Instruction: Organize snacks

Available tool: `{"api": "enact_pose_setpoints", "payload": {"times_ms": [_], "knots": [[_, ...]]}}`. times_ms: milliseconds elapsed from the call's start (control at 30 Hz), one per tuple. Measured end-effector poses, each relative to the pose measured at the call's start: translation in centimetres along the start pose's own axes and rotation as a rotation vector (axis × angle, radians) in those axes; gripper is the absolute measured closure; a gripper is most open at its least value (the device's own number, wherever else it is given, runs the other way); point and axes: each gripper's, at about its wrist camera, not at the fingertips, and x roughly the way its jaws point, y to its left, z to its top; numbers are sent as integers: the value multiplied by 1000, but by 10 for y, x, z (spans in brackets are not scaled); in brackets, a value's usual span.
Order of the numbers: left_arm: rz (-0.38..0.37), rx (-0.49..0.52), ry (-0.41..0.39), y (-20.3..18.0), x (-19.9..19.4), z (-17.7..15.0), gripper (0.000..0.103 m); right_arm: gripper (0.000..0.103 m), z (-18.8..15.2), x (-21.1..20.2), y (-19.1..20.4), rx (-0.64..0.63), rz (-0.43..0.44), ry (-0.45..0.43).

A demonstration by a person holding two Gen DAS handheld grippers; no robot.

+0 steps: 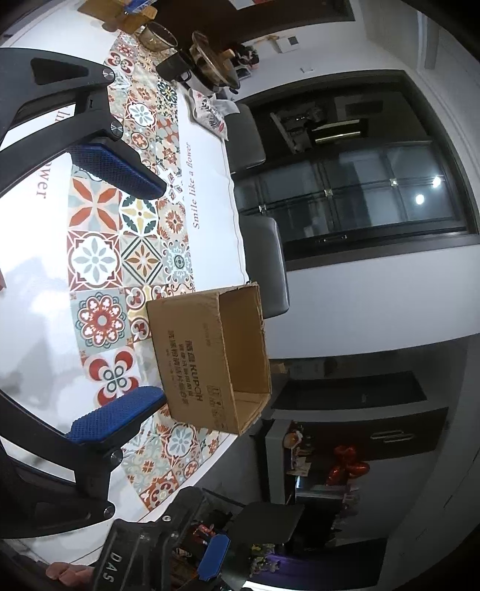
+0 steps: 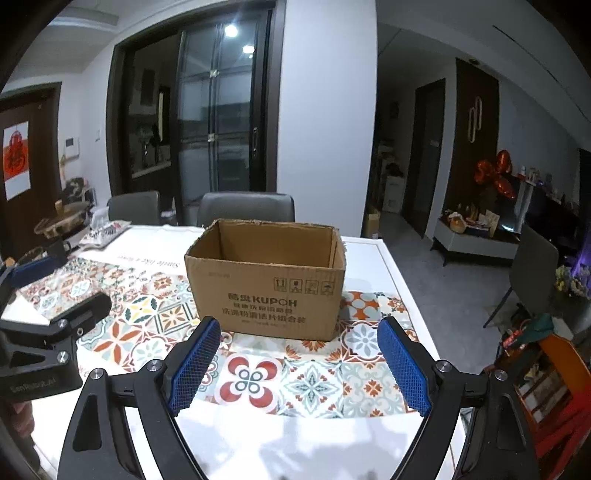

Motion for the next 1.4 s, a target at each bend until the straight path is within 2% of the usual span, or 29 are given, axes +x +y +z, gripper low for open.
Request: {"api": "enact_pose_setpoints", "payload": {"times_ms": [167, 400, 933, 1400], "knots": [[-22, -8, -19, -2, -16, -7, 0, 15, -11, -21, -3, 32, -8, -40], [13, -10, -57, -3, -32, -17, 0, 14, -22, -36, 0, 10, -38, -79], [34, -16, -89, -6, -37, -23, 0, 13, -31, -37, -5, 46, 0, -70], [19, -12, -64, -9, -32, -26, 0, 13, -33, -38, -6, 41, -7, -75]]}}
